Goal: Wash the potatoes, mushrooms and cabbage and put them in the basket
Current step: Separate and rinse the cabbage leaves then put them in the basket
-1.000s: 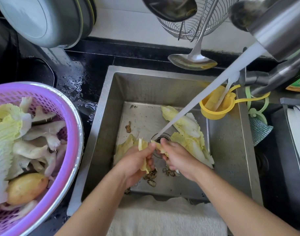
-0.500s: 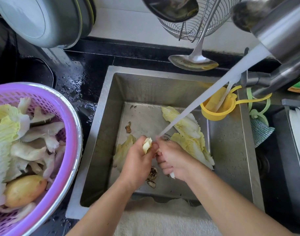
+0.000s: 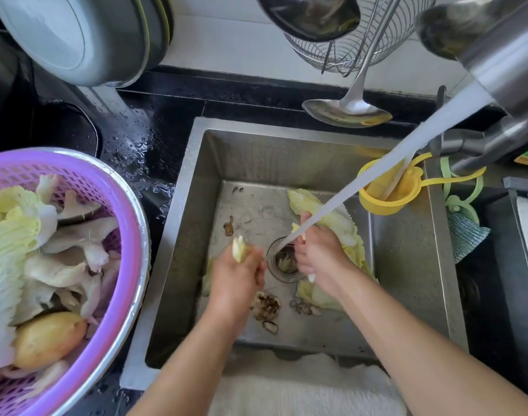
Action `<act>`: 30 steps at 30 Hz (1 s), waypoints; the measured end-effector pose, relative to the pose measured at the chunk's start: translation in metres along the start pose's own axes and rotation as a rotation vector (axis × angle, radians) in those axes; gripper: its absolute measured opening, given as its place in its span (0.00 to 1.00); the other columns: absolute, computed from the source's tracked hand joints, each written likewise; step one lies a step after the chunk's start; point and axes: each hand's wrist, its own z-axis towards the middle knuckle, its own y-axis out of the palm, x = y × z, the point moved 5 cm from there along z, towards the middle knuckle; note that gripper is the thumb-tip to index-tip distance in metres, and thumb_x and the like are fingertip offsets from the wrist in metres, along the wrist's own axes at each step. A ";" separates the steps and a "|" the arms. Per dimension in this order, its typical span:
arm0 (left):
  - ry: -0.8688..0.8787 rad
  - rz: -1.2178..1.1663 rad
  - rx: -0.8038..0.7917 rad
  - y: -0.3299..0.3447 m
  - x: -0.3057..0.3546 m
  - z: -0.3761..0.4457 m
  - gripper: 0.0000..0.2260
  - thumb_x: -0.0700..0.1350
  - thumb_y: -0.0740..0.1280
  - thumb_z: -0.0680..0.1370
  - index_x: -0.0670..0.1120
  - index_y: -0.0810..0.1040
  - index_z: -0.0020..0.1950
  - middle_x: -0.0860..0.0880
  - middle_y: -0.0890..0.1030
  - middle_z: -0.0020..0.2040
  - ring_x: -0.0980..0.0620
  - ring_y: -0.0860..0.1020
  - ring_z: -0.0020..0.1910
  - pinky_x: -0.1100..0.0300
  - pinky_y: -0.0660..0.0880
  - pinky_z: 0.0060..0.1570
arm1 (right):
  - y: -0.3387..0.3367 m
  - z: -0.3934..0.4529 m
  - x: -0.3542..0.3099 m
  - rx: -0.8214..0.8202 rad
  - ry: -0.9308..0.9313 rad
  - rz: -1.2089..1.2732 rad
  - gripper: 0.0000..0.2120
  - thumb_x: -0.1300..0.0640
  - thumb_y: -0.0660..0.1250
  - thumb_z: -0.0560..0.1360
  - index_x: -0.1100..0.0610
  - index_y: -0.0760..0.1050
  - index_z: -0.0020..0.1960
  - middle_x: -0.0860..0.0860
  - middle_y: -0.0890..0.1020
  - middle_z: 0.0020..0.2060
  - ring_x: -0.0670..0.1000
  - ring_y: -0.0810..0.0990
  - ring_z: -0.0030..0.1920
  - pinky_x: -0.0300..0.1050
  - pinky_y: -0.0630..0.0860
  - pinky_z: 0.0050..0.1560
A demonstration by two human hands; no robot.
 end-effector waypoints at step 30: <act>-0.540 -0.509 -0.210 0.028 -0.025 0.034 0.19 0.57 0.55 0.88 0.46 0.71 0.44 0.51 0.67 0.30 0.55 0.65 0.25 0.63 0.64 0.25 | -0.006 -0.020 0.024 -0.266 0.317 0.508 0.08 0.54 0.61 0.84 0.58 0.73 0.52 0.51 0.72 0.33 0.47 0.67 0.29 0.39 0.65 0.27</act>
